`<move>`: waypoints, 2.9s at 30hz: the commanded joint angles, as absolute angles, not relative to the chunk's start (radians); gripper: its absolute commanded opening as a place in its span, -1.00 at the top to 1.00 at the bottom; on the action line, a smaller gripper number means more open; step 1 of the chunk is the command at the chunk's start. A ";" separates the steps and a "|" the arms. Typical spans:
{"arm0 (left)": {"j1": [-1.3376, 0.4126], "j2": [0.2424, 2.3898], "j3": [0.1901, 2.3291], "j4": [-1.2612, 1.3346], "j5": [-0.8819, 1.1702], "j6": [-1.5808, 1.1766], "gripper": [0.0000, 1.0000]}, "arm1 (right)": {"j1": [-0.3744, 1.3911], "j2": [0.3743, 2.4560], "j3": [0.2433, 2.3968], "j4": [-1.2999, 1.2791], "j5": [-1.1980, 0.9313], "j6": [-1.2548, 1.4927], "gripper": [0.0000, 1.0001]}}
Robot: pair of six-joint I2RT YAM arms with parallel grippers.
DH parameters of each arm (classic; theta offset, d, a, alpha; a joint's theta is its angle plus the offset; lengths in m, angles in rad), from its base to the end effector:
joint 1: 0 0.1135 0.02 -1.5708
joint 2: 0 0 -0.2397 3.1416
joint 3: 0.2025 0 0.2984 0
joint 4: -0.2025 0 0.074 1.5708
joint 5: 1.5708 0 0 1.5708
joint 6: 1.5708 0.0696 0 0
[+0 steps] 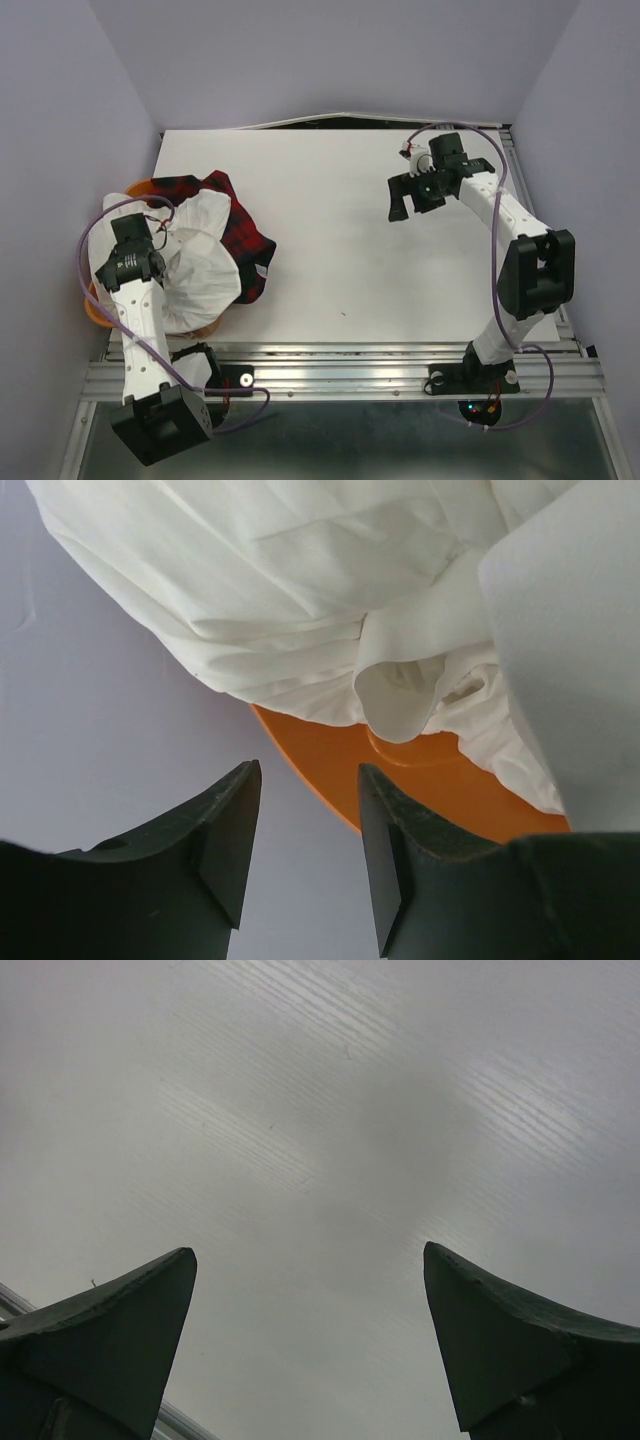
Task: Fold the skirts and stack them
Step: Grab the skirt from the pile, then move the skirt to the center of the board
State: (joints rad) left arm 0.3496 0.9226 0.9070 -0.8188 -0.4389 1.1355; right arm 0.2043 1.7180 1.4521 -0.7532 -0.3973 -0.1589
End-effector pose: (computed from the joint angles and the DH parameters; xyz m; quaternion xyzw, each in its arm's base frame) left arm 0.2346 0.1170 0.2585 0.2763 0.8712 0.3872 0.1215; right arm 0.4111 0.1127 0.2140 -0.2232 0.9181 0.1959 0.2626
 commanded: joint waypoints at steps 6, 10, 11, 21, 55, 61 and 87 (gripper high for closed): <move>0.393 0.948 0.824 -0.721 -0.379 1.149 -0.08 | 0.221 1.730 1.502 -0.769 -0.353 -0.181 -1.00; 0.408 0.968 0.798 -0.689 -0.374 1.150 -0.07 | 0.221 1.726 1.494 -0.769 -0.350 -0.181 -1.00; 0.417 0.971 0.786 -0.669 -0.373 1.158 -0.04 | 0.221 1.723 1.491 -0.765 -0.344 -0.181 -1.00; 0.429 0.988 0.735 -0.624 -0.342 1.160 0.18 | 0.230 1.721 1.488 -0.764 -0.330 -0.181 -1.00; -0.067 1.430 2.138 -0.500 -0.463 0.933 1.00 | 0.230 1.701 1.615 -0.782 -0.460 -0.144 -1.00; -0.312 1.575 2.337 -0.222 -0.577 0.969 1.00 | 0.230 1.672 1.606 -0.766 -0.431 -0.129 -1.00; -0.897 1.816 1.844 0.302 -0.465 1.022 1.00 | -0.192 1.264 1.445 -0.722 -0.505 -0.325 -1.00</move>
State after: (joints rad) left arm -0.8825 1.8748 1.9133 0.2626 -0.5220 1.1961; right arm -0.1810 1.3201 1.5166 -0.7090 -0.5259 -0.2401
